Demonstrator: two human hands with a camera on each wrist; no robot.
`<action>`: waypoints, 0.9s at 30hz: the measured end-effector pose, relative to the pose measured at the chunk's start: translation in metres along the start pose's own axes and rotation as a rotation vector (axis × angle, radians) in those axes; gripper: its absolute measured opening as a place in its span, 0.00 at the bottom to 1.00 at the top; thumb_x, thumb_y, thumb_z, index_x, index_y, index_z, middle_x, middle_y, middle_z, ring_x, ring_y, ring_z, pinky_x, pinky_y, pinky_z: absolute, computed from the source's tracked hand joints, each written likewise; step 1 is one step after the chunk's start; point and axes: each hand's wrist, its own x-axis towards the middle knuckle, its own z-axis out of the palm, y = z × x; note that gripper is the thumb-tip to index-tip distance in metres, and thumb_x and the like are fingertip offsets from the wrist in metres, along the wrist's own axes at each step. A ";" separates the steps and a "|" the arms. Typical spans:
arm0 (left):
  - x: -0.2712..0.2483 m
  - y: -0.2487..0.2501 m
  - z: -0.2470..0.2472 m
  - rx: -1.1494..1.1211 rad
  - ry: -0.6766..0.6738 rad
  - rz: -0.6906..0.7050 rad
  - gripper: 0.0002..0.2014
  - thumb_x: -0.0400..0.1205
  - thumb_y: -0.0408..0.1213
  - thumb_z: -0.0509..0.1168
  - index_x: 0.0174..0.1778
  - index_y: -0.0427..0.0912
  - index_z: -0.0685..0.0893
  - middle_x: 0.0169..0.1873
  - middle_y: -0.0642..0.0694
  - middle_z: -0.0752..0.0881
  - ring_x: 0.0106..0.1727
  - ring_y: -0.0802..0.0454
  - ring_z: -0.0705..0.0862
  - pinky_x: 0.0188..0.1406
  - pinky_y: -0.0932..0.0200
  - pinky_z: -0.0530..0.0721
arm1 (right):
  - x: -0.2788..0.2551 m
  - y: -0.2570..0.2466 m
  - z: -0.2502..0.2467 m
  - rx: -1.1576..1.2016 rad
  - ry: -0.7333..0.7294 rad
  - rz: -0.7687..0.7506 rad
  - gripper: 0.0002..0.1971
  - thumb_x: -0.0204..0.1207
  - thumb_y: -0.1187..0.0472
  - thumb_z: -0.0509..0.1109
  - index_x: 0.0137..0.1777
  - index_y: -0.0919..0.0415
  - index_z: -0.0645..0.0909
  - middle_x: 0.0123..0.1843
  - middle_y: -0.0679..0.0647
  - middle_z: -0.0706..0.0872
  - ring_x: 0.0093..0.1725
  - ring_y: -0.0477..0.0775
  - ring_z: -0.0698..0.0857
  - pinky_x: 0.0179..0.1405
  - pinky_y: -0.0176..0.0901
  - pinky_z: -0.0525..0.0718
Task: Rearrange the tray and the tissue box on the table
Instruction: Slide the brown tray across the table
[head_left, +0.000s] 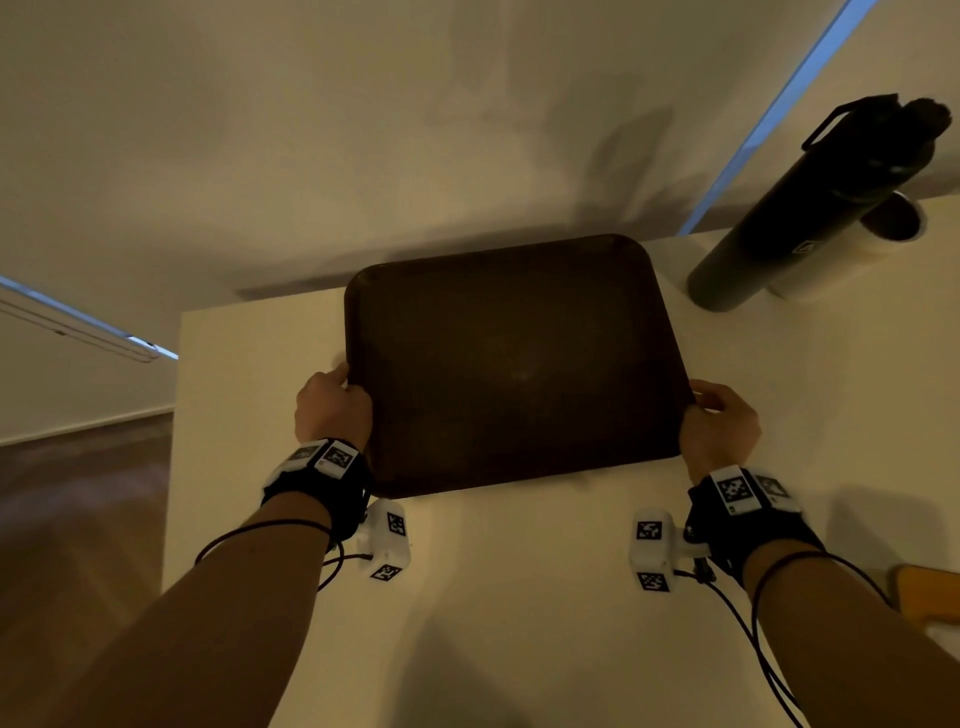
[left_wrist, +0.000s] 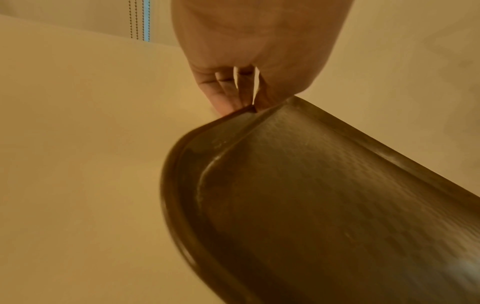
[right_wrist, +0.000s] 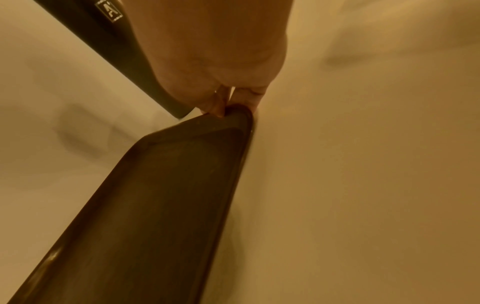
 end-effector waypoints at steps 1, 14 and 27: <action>0.000 0.000 0.000 -0.005 -0.002 0.002 0.27 0.77 0.34 0.58 0.74 0.50 0.79 0.68 0.38 0.84 0.63 0.34 0.84 0.56 0.48 0.81 | 0.000 -0.001 0.000 0.002 -0.002 0.005 0.16 0.75 0.70 0.66 0.60 0.60 0.87 0.58 0.62 0.89 0.57 0.62 0.87 0.55 0.50 0.86; -0.003 -0.010 -0.007 -0.007 -0.054 0.037 0.26 0.77 0.36 0.58 0.74 0.48 0.78 0.66 0.34 0.85 0.62 0.32 0.85 0.62 0.43 0.84 | -0.017 -0.011 -0.026 0.043 -0.040 0.003 0.20 0.75 0.69 0.66 0.68 0.59 0.80 0.62 0.63 0.86 0.61 0.63 0.85 0.64 0.57 0.83; -0.017 -0.014 -0.007 0.067 -0.058 0.108 0.25 0.78 0.30 0.59 0.72 0.43 0.80 0.65 0.31 0.85 0.61 0.29 0.84 0.58 0.45 0.83 | -0.042 0.007 -0.063 0.068 -0.081 -0.008 0.17 0.79 0.64 0.66 0.68 0.58 0.81 0.62 0.61 0.87 0.53 0.54 0.81 0.55 0.47 0.78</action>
